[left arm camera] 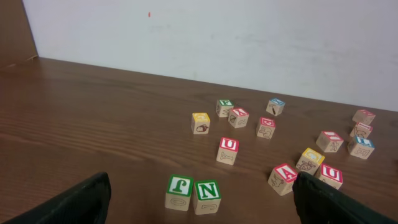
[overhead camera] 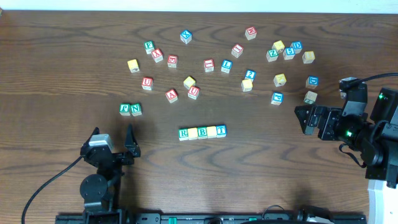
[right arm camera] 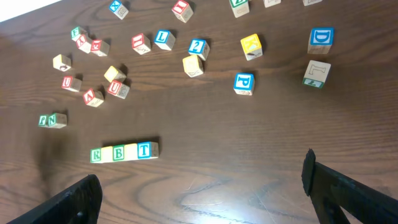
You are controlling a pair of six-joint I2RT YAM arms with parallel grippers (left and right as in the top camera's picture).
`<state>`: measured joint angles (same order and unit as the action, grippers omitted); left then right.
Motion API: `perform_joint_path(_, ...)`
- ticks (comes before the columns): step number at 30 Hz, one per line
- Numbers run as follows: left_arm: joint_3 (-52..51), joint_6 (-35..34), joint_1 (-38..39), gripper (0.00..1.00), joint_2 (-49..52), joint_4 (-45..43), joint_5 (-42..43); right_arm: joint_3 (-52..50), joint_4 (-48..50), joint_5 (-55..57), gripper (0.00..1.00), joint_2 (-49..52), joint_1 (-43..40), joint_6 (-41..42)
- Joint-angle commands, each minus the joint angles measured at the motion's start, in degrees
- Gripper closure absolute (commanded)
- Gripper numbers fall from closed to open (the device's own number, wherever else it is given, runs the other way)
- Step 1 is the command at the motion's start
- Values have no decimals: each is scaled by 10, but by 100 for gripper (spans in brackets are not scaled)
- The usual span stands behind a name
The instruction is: Spell out ROBOT
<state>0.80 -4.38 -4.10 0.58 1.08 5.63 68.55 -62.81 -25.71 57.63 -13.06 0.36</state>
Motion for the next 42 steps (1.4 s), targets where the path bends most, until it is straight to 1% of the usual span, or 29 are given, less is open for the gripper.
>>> perform_joint_path(1,-5,9,-3,8,-3,26,8,3,0,-1,1,-2,-3,-9)
perform_joint_path(12,-5,9,-3,9,-3,26,8,3,0,1,1,-2,-3,-9)
perform_joint_path(14,-5,9,-3,9,-3,26,8,0,1,1,1,-4,4,-29)
perform_joint_path(18,-5,9,-3,9,-3,26,8,-14,26,2,1,-24,47,-111)
perform_joint_path(19,-5,9,-3,8,-3,26,8,-21,42,6,1,-34,63,-127)
perform_joint_path(23,-5,9,-3,8,-3,26,8,-83,146,45,1,-90,119,-130)
perform_joint_path(27,-5,9,-3,8,-3,26,8,-189,285,46,1,-155,162,-166)
perform_joint_path(33,-5,9,-3,8,-3,26,8,-340,477,46,1,-239,199,-172)
perform_joint_path(35,-5,9,-3,8,-3,26,8,-381,529,45,1,-263,212,-198)
perform_joint_path(37,-5,9,-3,8,-3,26,8,-417,566,45,1,-286,225,-245)
perform_joint_path(39,-5,9,-3,9,-3,26,8,-453,589,46,1,-316,236,-308)
perform_joint_path(42,-5,9,-3,9,-3,26,8,-491,594,47,1,-356,245,-363)
